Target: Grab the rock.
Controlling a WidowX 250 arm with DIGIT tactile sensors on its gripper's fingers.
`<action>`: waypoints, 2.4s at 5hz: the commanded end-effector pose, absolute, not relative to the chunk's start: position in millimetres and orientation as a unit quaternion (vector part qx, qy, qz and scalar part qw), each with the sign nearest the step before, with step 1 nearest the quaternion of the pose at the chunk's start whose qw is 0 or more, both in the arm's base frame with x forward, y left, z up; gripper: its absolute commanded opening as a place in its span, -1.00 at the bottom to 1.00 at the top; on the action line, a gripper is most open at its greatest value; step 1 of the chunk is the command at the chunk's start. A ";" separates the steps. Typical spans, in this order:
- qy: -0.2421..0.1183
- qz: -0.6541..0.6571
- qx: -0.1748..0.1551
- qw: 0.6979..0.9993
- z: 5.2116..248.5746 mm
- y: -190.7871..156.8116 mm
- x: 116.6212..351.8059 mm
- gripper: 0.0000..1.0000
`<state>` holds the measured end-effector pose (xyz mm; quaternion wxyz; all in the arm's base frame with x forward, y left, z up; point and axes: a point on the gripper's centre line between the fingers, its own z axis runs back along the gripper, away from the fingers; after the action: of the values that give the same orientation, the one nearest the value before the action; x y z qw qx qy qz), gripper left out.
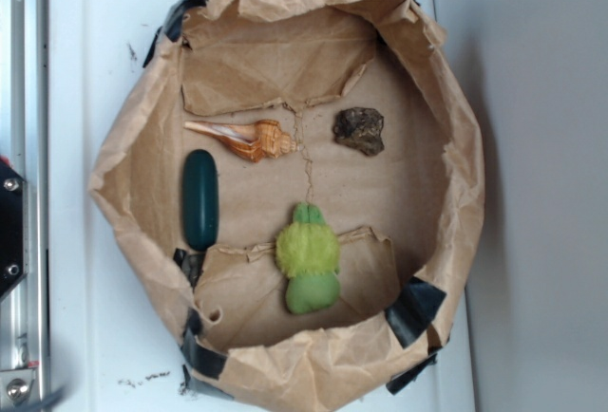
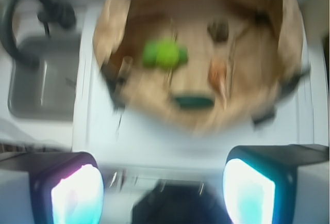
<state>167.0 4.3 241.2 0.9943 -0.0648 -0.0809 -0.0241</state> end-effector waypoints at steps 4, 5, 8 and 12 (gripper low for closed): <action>-0.109 -0.077 -0.011 0.991 176.3 -6.1 273.0 1.00; -0.093 -0.091 -0.014 0.991 125.6 -6.3 287.3 1.00; -0.093 -0.095 -0.046 0.990 31.8 10.5 309.6 1.00; -0.099 -0.082 -0.045 0.991 28.8 10.0 345.4 1.00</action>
<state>335.1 19.0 37.8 0.9928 -0.0467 -0.0906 -0.0637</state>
